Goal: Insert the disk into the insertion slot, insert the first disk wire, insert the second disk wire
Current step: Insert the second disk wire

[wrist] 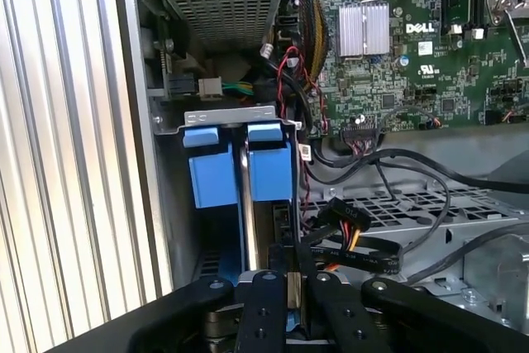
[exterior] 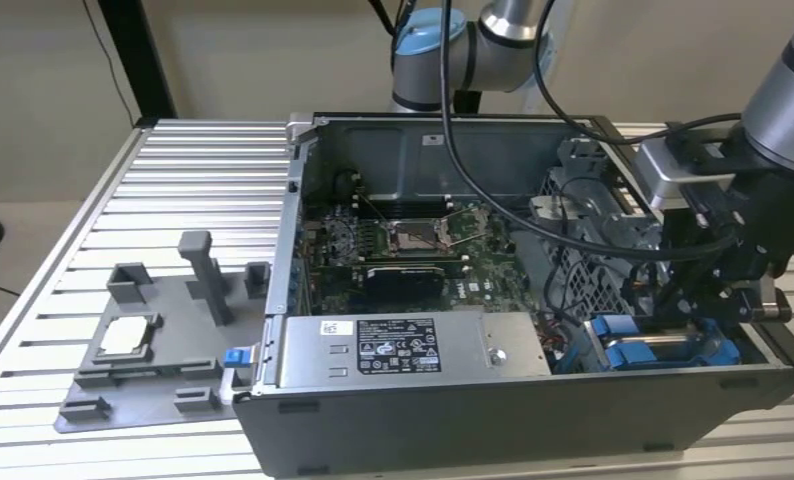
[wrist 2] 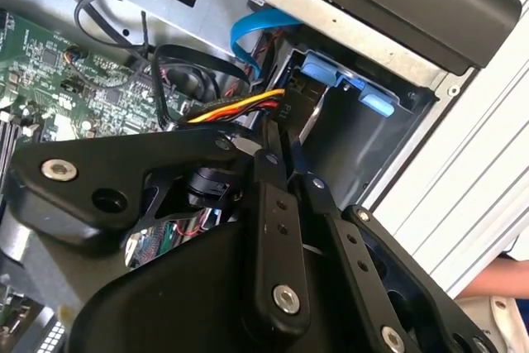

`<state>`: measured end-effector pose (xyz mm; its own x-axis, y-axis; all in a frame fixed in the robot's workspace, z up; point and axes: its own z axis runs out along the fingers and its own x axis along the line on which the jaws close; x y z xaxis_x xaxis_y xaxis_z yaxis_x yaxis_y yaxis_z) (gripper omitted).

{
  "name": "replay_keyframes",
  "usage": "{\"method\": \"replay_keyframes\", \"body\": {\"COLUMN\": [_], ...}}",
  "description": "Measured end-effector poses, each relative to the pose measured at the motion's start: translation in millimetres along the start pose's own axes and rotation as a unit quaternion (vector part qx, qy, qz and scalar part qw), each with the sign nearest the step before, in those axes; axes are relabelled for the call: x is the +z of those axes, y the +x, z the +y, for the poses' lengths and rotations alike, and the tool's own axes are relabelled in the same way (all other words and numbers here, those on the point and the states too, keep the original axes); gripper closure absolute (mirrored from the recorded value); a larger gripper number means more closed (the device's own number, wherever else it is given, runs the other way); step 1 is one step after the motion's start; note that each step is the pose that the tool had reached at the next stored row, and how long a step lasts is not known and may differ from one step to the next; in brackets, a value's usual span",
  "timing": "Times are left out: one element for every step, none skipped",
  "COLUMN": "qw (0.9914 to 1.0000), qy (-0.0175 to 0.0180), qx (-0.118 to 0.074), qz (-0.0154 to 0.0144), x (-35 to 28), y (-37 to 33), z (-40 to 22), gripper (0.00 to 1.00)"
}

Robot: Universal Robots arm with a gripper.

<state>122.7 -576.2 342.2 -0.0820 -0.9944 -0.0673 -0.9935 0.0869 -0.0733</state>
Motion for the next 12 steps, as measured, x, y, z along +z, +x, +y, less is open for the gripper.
{"method": "replay_keyframes", "body": {"qw": [1.0,1.0,1.0,1.0,1.0,0.99999,0.99999,0.99999,0.99998,0.99998,0.99997,0.99997], "qy": [0.0001,0.0003,0.0006,0.0009,0.0011,0.0013,0.0014,0.0014,0.0014,0.0014,0.0014,0.0014], "qx": [0.0,0.0,-0.001,-0.001,-0.001,-0.002,-0.004,-0.005,-0.005,-0.006,-0.007,-0.008], "qz": [-0.0006,-0.0012,-0.0014,-0.0015,-0.0017,-0.0018,-0.0019,-0.0018,-0.0019,-0.002,-0.0022,-0.0021], "x": [0.0,0.2,0.4,0.5,0.9,1.4,1.7,1.8,2.0,2.2,2.5,2.6], "y": [0.0,0.0,0.0,0.0,0.1,0.1,0.1,0.1,0.2,0.1,0.2,0.2], "z": [0.0,0.0,0.0,0.1,0.1,0.2,0.2,0.2,0.2,0.2,0.3,0.3], "gripper": [1.0,1.0,1.0,1.0,1.0,1.0,1.0,1.0,1.0,1.0,1.0,1.0]}}
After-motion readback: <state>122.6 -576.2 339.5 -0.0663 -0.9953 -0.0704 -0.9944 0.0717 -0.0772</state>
